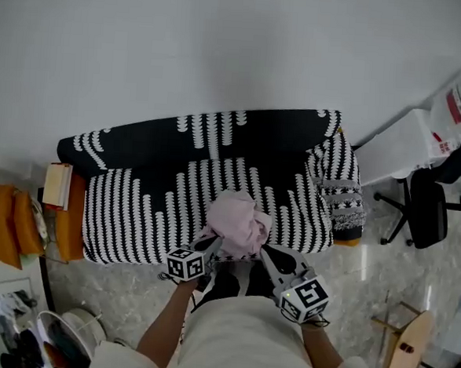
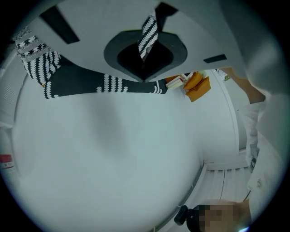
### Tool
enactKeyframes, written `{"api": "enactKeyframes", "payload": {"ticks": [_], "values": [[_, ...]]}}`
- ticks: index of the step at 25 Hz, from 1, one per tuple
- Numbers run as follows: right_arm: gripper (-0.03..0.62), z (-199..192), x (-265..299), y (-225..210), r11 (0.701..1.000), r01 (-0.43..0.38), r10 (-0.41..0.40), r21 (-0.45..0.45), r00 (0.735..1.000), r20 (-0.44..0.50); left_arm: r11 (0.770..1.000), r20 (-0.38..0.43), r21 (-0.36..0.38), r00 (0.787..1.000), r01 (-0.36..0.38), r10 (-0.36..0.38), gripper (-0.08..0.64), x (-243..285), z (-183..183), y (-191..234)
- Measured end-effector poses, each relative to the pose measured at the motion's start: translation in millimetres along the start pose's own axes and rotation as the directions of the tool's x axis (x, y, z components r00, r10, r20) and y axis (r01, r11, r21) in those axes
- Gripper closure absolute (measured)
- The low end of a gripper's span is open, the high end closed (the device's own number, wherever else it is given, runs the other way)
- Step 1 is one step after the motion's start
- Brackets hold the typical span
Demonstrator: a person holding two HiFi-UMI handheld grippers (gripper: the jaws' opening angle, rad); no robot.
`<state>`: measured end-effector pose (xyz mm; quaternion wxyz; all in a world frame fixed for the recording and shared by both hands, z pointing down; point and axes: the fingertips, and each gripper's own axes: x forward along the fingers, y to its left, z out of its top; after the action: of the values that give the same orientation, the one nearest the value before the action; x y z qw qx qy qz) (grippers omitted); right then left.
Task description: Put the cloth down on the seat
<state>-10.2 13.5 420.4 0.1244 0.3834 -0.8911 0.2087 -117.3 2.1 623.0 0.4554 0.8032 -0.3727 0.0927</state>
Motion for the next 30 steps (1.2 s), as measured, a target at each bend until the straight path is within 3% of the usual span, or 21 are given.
{"api": "enactKeyframes", "payload": {"ticks": [7, 13, 18, 23, 30], "values": [[0.584, 6, 22, 17, 0.999, -0.034, 0.034, -0.020, 0.999, 0.007, 0.991, 0.135, 0.112, 0.987, 0.068, -0.083, 0.548, -49, 50, -43], [0.584, 14, 37, 30, 0.997, -0.060, 0.061, -0.039, 0.998, 0.018, 0.967, 0.229, 0.247, 0.965, 0.065, -0.124, 0.548, -89, 90, -82], [0.584, 16, 44, 43, 0.995, -0.089, 0.090, -0.041, 0.996, 0.021, 0.953, 0.292, 0.291, 0.941, 0.081, -0.169, 0.548, -122, 109, -112], [0.584, 13, 45, 59, 0.993, -0.105, 0.106, -0.045, 0.994, 0.013, 0.941, 0.312, 0.321, 0.926, 0.108, -0.213, 0.548, -143, 115, -135], [0.584, 8, 37, 73, 0.994, -0.096, 0.097, -0.051, 0.995, 0.010, 0.930, 0.293, 0.341, 0.924, 0.141, -0.247, 0.548, -149, 104, -147]]}}
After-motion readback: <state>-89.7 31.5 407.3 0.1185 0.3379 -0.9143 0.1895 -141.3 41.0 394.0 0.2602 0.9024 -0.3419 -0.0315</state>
